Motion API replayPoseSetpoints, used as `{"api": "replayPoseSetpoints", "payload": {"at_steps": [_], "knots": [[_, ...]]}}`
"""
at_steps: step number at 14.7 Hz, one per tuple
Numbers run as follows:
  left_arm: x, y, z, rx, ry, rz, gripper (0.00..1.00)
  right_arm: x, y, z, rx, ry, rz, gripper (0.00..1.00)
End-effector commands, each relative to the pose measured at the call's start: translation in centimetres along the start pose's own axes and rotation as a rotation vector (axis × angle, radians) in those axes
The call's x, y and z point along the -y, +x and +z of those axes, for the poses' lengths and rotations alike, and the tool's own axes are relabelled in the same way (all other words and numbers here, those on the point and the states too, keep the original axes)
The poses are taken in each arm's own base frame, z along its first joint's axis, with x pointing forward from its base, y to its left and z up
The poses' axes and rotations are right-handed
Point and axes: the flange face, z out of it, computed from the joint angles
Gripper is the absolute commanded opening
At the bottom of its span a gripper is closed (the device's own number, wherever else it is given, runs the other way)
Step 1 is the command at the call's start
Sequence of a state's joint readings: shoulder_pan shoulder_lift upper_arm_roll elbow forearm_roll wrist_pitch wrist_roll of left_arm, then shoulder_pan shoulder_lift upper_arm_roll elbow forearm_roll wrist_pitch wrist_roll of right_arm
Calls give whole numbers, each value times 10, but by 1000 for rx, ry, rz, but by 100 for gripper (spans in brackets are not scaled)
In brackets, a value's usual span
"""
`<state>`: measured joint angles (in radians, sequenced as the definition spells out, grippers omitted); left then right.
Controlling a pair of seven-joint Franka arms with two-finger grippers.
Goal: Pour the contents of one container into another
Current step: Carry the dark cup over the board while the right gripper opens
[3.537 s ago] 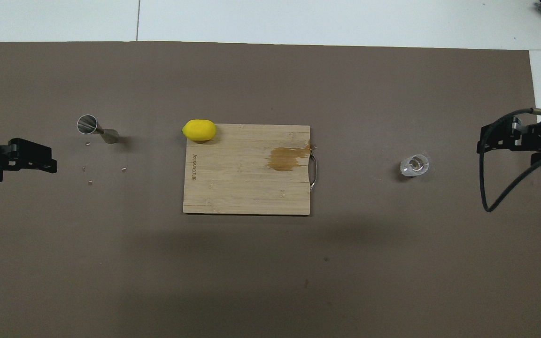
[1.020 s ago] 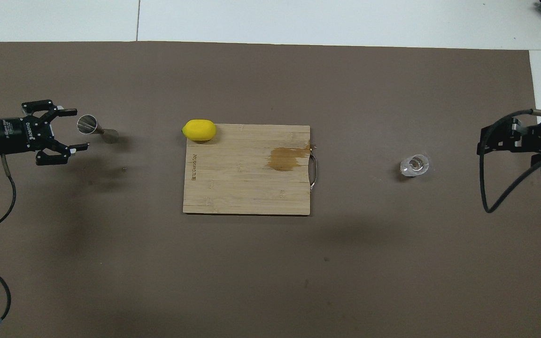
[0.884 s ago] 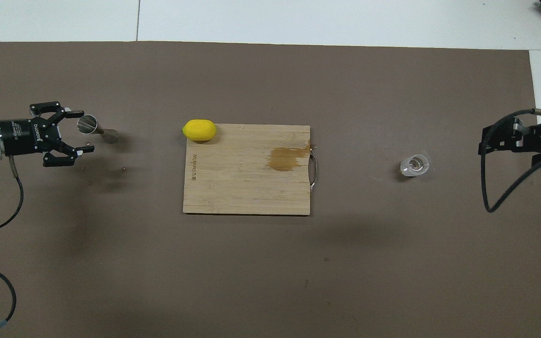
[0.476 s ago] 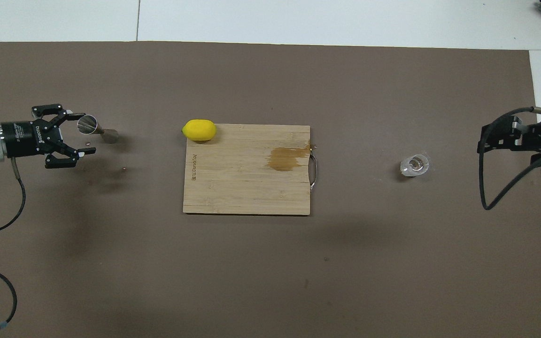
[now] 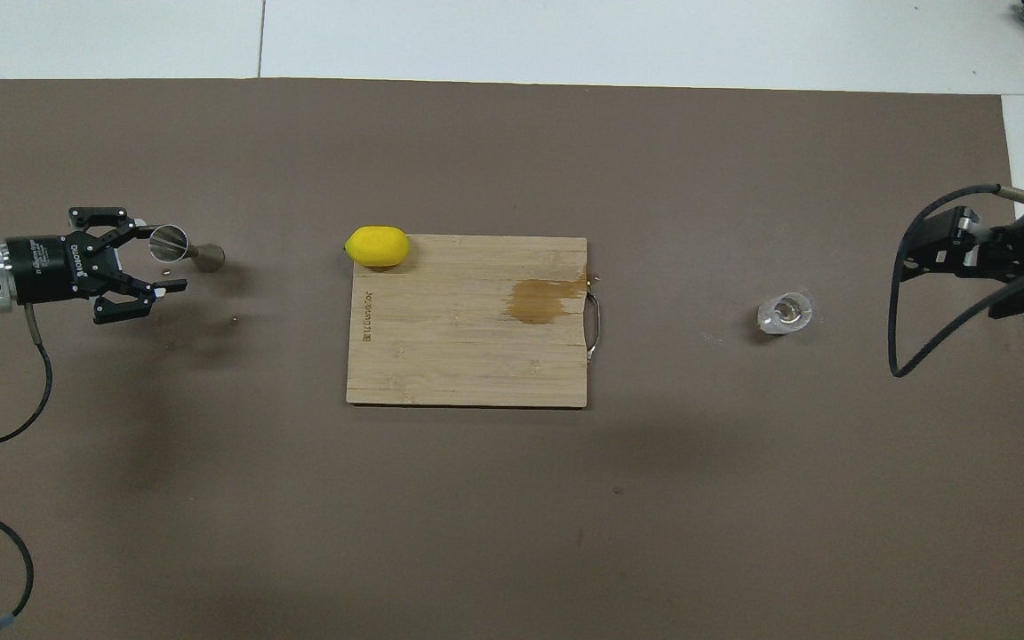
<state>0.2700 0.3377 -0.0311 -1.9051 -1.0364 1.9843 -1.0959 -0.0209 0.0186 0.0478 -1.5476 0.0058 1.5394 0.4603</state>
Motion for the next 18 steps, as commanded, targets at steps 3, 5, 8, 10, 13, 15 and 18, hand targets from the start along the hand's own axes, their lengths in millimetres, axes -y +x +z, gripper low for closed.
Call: {"api": "replayPoseSetpoints", "payload": {"at_steps": [3,5,8,10,13,15,18], "knots": [[13,-2,-1,6,-9,10,82,-2,-7,0,23,22,138,94],[14,-3,0,8,-5,41,83,-1,-6,3,32,16,199,94],[15,-6,-1,16,6,68,83,-1,-3,9,43,8,342,94],[16,-6,-2,16,5,67,83,-3,5,20,74,12,397,94],[15,-6,-2,17,-2,65,84,1,5,29,97,-7,533,94],[14,-6,-2,18,-7,66,84,-1,9,30,87,4,557,91],[13,-7,0,24,-16,61,84,-8,23,28,33,49,465,48]]}}
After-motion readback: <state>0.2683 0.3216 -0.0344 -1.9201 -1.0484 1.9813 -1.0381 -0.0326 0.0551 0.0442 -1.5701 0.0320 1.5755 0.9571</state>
